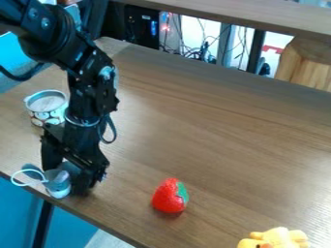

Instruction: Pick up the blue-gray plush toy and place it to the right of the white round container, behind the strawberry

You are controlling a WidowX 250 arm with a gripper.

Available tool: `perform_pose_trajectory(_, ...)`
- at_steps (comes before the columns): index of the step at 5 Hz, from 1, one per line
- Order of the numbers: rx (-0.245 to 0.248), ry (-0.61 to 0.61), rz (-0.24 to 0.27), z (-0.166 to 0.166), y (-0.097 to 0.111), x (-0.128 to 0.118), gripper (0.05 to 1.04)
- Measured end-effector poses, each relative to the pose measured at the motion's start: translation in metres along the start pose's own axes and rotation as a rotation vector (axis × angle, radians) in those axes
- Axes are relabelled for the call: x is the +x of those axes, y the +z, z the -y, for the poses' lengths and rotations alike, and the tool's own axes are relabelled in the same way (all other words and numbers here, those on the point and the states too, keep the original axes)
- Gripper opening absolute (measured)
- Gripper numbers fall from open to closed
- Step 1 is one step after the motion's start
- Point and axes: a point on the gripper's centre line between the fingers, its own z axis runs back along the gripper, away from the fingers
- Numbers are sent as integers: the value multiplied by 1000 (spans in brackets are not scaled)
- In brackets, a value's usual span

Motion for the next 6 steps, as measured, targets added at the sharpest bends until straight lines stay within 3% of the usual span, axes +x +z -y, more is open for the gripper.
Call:
perform_pose_trajectory(1,-21,9,15,-1,-5,3,945)
perform_pose_trajectory(2,-55,28,23,-4,-6,4,744)
perform_pose_trajectory(3,-130,15,18,-6,-2,-1,669)
perform_pose_trajectory(4,-201,-19,49,-9,20,-3,658)
perform_pose_trajectory(5,-270,24,108,-22,43,-11,658)
perform_pose_trajectory(6,-207,3,97,-34,46,-17,658)
